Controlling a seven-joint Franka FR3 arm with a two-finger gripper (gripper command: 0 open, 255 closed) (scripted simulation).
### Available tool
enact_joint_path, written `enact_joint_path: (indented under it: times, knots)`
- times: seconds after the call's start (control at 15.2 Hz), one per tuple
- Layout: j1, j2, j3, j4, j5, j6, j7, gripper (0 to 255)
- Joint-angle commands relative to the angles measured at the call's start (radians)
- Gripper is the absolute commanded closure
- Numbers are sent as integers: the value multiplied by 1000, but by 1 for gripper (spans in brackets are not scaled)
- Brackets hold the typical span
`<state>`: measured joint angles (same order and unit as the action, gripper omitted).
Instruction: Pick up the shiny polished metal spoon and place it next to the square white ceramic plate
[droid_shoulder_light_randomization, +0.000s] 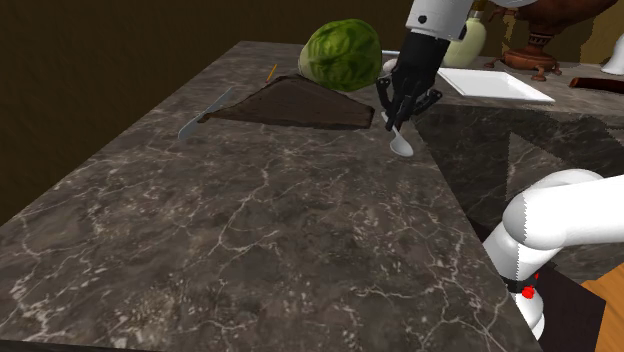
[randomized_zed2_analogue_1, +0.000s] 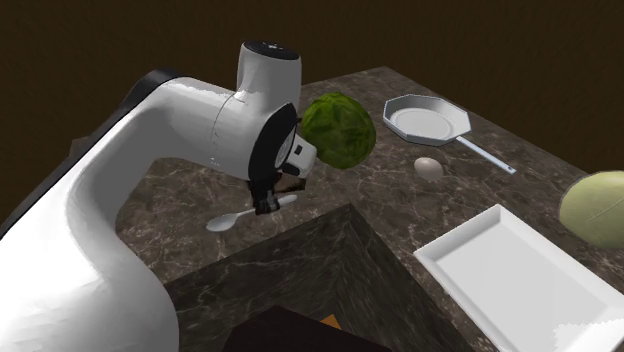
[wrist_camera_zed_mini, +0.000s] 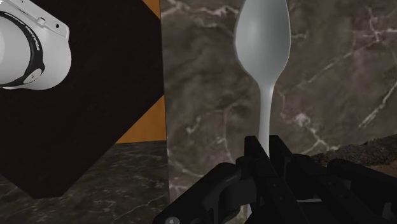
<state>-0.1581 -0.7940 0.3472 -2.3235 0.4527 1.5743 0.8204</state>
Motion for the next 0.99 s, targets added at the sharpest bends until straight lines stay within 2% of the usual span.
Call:
enact_joint_path:
  times: [0.0, 0.92]
  knots:
    - [-2, 6, -6, 29, -5, -24, 6, 255]
    - [-14, 73, -35, 247, -34, -171, 50, 255]
